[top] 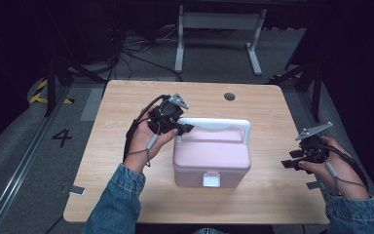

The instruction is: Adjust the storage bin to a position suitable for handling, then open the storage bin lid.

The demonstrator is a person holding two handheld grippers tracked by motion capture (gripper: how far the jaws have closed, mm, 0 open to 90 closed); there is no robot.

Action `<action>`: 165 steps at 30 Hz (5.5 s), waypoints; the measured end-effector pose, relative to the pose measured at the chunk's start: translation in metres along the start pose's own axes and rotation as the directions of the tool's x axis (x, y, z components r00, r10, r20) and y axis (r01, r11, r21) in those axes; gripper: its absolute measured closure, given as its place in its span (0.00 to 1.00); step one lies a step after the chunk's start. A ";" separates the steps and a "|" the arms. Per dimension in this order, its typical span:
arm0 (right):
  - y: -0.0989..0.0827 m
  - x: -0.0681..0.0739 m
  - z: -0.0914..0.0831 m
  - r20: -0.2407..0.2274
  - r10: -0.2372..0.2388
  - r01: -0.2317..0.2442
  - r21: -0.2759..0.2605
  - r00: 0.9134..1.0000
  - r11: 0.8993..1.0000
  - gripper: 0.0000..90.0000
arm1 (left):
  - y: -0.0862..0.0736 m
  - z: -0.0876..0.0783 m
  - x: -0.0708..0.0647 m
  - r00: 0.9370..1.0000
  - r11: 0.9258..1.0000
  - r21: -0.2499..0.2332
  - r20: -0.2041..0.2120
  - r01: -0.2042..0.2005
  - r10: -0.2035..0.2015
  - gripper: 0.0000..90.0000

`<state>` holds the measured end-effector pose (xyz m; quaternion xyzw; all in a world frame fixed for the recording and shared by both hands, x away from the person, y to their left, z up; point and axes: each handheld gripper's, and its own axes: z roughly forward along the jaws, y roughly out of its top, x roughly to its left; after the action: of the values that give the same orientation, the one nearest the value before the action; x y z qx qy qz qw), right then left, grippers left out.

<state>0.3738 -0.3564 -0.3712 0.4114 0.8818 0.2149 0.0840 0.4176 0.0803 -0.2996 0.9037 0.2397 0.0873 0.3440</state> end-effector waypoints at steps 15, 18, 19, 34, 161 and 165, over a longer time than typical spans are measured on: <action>0.000 0.003 -0.005 -0.004 -0.004 0.004 -0.045 1.000 0.999 0.52 | 0.015 -0.021 -0.005 0.999 0.999 -0.004 -0.008 -0.048 0.048 0.81; 0.000 0.003 -0.009 0.008 -0.005 0.005 -0.079 1.000 0.997 0.53 | 0.020 -0.023 -0.004 0.998 0.998 0.017 -0.008 -0.055 0.055 0.80; 0.001 0.003 -0.011 0.011 -0.005 0.006 -0.096 1.000 0.995 0.53 | 0.022 -0.024 -0.003 0.999 0.998 0.021 -0.005 -0.052 0.052 0.80; 0.008 0.019 -0.028 -0.009 -0.066 0.060 -0.319 0.998 0.946 0.54 | 0.024 -0.023 0.020 0.996 0.998 -0.024 0.074 0.053 -0.051 0.79; 0.081 0.075 -0.017 -0.269 -0.169 -0.077 -0.711 0.948 0.699 1.00 | -0.025 -0.014 -0.009 0.993 0.913 -0.401 -0.110 -0.073 0.031 0.37; 0.081 0.074 -0.017 -0.268 -0.170 -0.076 -0.712 0.948 0.698 1.00 | -0.023 -0.013 -0.009 0.994 0.911 -0.406 -0.110 -0.070 0.028 0.48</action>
<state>0.3760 -0.2588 -0.3179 0.2838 0.7410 0.6002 0.1012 0.3971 0.0985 -0.3054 0.8118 0.2104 0.1899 0.5105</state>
